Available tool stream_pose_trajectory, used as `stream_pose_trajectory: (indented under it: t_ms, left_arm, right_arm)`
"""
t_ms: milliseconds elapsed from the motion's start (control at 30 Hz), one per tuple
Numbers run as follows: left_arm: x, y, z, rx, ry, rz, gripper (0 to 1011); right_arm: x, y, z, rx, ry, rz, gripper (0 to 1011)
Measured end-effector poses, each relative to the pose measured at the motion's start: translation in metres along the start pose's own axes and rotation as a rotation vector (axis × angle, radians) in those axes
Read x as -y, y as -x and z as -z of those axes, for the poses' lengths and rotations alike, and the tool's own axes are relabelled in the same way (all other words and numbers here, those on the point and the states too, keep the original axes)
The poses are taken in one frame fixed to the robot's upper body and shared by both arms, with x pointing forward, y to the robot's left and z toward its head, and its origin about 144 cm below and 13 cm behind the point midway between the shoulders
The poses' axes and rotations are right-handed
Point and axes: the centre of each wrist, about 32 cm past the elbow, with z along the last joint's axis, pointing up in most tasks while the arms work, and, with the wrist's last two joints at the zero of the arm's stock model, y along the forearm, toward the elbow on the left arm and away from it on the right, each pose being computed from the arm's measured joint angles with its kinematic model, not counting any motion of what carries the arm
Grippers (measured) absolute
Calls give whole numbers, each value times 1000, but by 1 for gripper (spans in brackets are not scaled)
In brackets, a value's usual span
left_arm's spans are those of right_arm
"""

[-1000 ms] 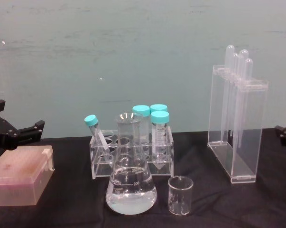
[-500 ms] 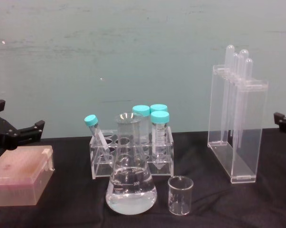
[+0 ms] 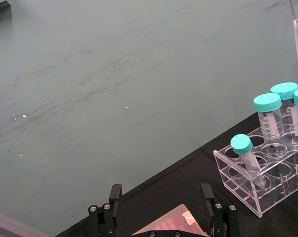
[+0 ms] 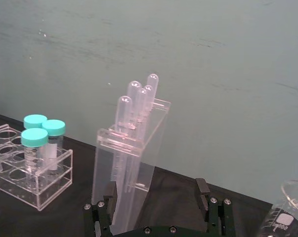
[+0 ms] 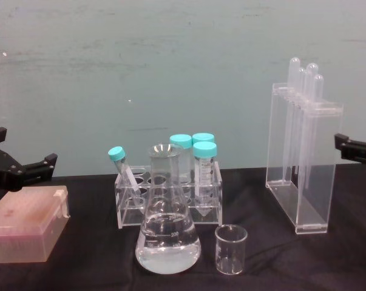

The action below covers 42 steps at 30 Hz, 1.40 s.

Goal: Place the experimental apparatus aside using one hand.

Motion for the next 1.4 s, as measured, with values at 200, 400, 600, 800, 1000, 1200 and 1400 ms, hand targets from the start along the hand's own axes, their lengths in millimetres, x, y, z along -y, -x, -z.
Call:
stream_pose_trajectory:
  t_ms: [200, 400, 600, 800, 1000, 1200, 1400]
  left_arm:
    - [0, 0, 0, 0, 0, 0, 1000]
    - [0, 0, 0, 0, 0, 0, 1000]
    - [0, 0, 0, 0, 0, 0, 1000]
    - [0, 0, 0, 0, 0, 0, 1000]
    - [0, 0, 0, 0, 0, 0, 1000]
    - [0, 0, 0, 0, 0, 0, 1000]
    - [0, 0, 0, 0, 0, 0, 1000]
  right_arm:
    - [0, 8, -2, -1, -3, -4, 1000]
    - [-1, 18, -4, -2, -4, 5, 1000]
    - [-4, 29, -6, -14, -11, 14, 1000]
    - [-8, 40, -8, -31, -21, 29, 1000]
    - [-11, 47, -11, -44, -30, 43, 1000]
    - [-15, 54, -13, -63, -43, 64, 1000]
    - [-19, 61, -15, -85, -60, 95, 1000]
